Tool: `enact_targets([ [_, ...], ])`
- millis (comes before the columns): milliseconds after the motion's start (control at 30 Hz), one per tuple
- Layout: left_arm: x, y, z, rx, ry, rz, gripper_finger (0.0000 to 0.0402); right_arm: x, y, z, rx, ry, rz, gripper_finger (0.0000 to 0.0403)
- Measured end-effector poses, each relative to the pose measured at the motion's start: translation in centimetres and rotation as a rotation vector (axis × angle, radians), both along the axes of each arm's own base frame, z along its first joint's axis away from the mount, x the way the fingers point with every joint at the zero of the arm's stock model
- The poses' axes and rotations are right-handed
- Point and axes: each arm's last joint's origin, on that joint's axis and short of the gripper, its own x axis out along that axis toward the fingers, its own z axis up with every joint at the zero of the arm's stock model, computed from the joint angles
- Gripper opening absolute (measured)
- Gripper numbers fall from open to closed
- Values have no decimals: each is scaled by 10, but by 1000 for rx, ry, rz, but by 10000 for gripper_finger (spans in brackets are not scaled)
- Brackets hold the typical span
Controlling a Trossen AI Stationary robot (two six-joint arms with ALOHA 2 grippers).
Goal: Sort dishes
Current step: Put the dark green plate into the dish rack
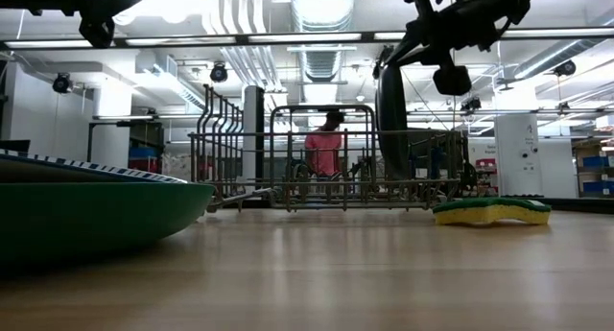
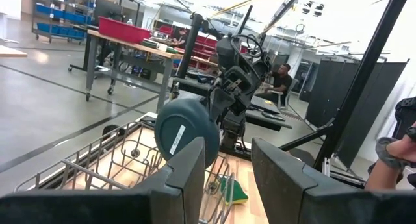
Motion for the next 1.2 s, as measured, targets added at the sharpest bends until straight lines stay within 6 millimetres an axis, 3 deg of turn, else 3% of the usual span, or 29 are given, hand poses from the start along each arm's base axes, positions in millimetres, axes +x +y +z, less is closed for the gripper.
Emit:
enact_targets([
  [467,0,0,0,0,0,0,116,0,0,-1,81,8,-43,2],
  [733,0,0,0,1,-1,1,116,0,0,1,351,-1,-201,33],
  [1200,0,0,0,3,-2,1,116,0,0,0,423,9,-245,66],
])
